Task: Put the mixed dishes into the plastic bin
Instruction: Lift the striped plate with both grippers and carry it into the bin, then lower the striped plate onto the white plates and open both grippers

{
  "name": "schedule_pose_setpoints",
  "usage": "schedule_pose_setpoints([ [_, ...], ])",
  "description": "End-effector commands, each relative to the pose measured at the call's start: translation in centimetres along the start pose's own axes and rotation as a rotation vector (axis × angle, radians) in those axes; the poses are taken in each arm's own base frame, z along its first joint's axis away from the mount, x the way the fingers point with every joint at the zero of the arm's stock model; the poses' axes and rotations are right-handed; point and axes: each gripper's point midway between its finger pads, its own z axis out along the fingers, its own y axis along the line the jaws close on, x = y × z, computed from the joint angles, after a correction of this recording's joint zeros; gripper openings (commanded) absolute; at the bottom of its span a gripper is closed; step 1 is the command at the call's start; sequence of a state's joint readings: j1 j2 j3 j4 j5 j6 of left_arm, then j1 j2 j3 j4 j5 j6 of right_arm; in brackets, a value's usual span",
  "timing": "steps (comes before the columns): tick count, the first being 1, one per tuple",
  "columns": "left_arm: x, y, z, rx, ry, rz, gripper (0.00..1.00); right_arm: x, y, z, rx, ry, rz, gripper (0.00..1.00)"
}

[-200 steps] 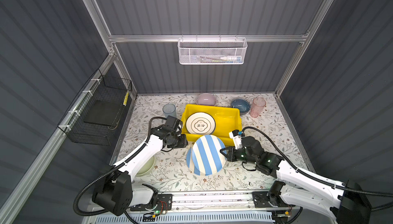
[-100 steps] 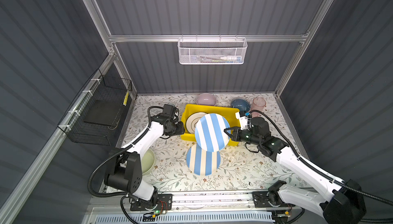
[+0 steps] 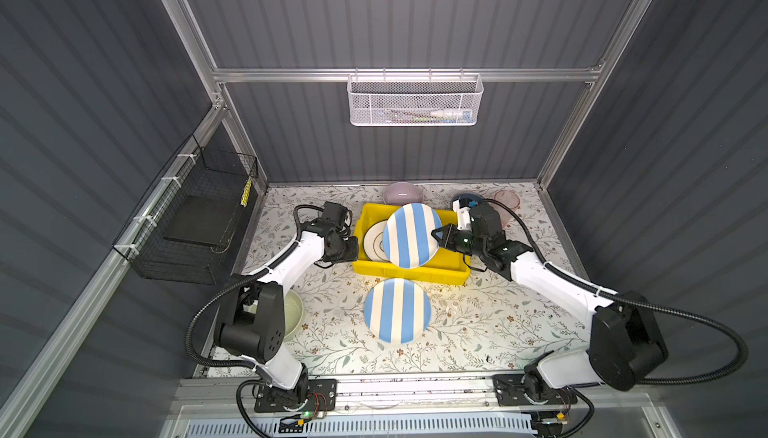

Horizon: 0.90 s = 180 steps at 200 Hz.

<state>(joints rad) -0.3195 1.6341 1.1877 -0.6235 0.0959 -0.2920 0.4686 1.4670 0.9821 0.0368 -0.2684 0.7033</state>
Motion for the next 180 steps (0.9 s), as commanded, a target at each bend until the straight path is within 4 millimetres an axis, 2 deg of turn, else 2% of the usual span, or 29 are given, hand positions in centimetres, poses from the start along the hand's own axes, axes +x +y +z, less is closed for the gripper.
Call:
schedule_pose_setpoints([
  [1,-0.7,0.0,0.2,-0.001,-0.002,0.016,0.35,-2.4,0.9,1.2,-0.021,-0.05,0.016,0.0],
  [55,-1.0,-0.1,0.3,0.005,-0.003,0.01,0.33,-1.7,0.5,5.5,-0.049,0.027,0.073,0.0],
  [74,-0.9,-0.1,0.5,0.009,-0.001,0.008,0.33,-0.4,0.5,6.7,-0.081,0.092,0.093,0.0],
  [153,-0.8,-0.3,1.0,0.025,0.001,0.007,0.33,2.0,-0.7,9.2,-0.093,0.186,0.162,0.0],
  [180,-1.0,-0.4,0.9,0.025,-0.002,0.011,0.32,3.0,-1.5,9.9,-0.054,0.228,0.159,0.07],
])
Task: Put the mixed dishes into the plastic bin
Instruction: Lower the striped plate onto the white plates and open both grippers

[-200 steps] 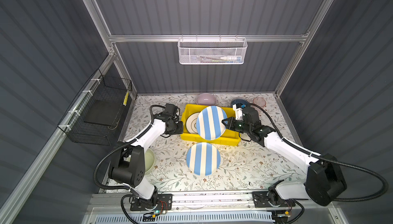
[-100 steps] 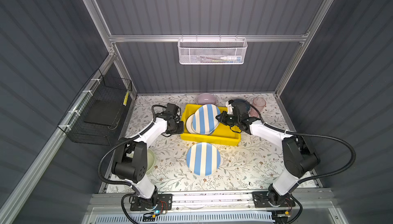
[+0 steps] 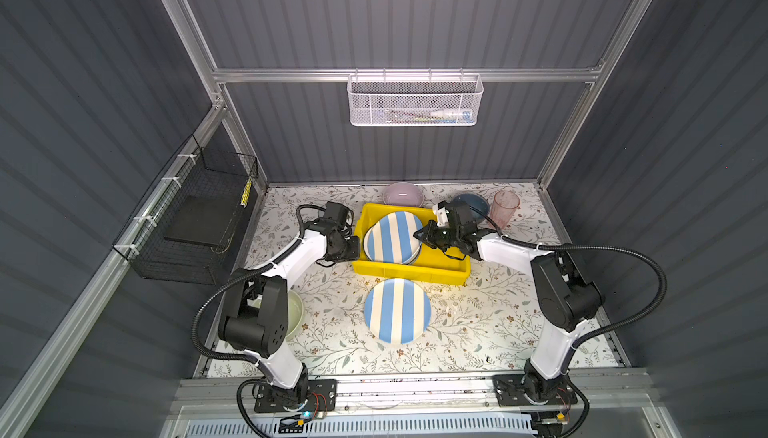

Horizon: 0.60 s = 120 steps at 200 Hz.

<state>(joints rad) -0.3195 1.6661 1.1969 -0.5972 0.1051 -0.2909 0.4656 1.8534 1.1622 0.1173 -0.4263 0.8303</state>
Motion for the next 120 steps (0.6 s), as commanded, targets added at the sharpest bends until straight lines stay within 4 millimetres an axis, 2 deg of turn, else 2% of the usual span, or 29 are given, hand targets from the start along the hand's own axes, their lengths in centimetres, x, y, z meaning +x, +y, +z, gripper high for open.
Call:
schedule_pose_setpoints([
  [1,-0.5,-0.2,0.0,0.016,-0.001,0.009,0.32,0.3,0.8,0.6,-0.016,0.038,-0.014,0.08],
  [51,-0.5,0.1,0.1,0.003,-0.004,0.002,0.32,0.7,-0.8,0.7,0.089,0.058,-0.045,0.32],
  [120,-0.6,0.0,0.2,0.005,-0.007,-0.006,0.31,0.6,-3.5,-0.4,0.278,0.057,-0.099,0.48],
])
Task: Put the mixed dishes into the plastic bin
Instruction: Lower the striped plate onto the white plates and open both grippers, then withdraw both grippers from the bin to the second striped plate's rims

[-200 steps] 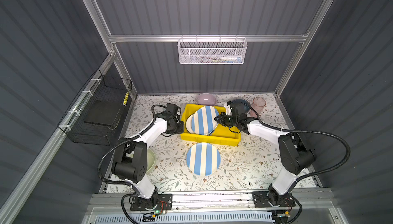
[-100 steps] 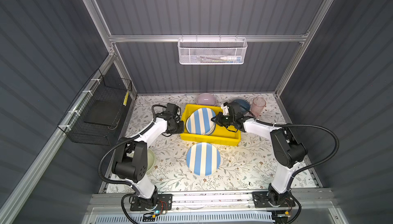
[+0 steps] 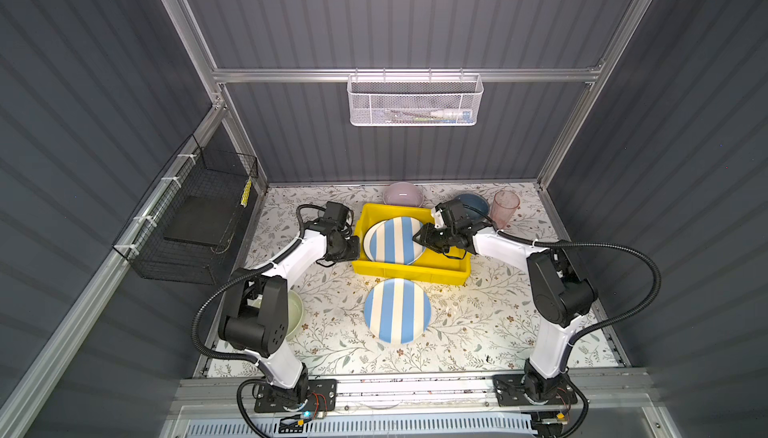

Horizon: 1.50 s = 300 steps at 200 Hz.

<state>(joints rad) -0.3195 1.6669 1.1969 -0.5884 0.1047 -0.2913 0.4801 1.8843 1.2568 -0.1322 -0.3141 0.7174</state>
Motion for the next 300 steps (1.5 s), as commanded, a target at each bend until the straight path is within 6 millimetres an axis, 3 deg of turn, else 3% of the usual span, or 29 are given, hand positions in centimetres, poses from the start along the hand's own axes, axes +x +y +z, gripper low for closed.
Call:
schedule_pose_setpoints([
  [1,-0.5,0.1,0.1,0.003,-0.001,-0.007,0.31,-0.2,-0.9,-0.3,0.085,-0.001,-0.042,0.48],
  [47,-0.5,-0.1,0.1,0.009,-0.005,-0.011,0.31,0.3,-1.9,0.2,0.163,0.026,-0.065,0.51],
  [124,-0.6,-0.1,0.0,0.008,-0.005,-0.009,0.31,0.6,-0.4,2.0,0.211,0.052,-0.136,0.54],
  [300,-0.9,-1.0,-0.6,0.054,-0.008,0.006,0.31,1.5,1.8,3.0,0.167,0.11,-0.177,0.63],
])
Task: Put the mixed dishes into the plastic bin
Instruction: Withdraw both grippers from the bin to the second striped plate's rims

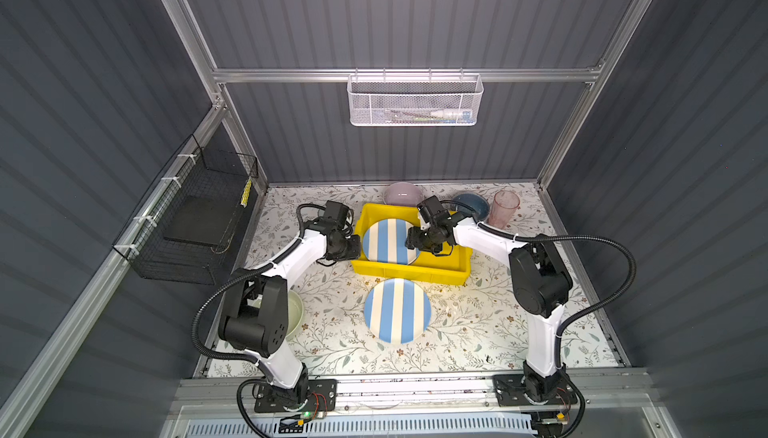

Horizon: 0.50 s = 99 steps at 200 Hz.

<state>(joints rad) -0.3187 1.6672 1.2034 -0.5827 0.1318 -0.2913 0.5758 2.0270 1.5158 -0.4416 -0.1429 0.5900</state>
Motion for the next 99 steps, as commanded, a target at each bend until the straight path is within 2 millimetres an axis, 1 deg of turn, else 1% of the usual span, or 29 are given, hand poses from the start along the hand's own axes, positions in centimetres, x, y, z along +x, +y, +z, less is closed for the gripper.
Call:
schedule_pose_setpoints([
  [1,-0.6,-0.5,-0.5,0.025,-0.006,0.005,0.31,-0.2,1.5,0.4,-0.05,0.011,-0.021,0.64],
  [26,-0.8,-0.6,-0.7,0.026,-0.01,0.005,0.31,-0.1,1.5,0.5,-0.05,0.019,-0.023,0.64],
  [49,-0.9,-0.3,-1.2,0.006,-0.014,0.004,0.33,0.0,0.9,0.0,-0.015,0.016,-0.035,0.66],
  [71,-1.1,-0.2,-2.2,-0.013,-0.03,0.006,0.4,-0.2,0.0,-1.3,0.024,-0.004,-0.05,0.68],
  [99,-1.5,-0.5,-4.3,-0.012,-0.058,0.016,0.51,-0.7,-0.6,-3.9,0.033,-0.04,-0.059,0.7],
])
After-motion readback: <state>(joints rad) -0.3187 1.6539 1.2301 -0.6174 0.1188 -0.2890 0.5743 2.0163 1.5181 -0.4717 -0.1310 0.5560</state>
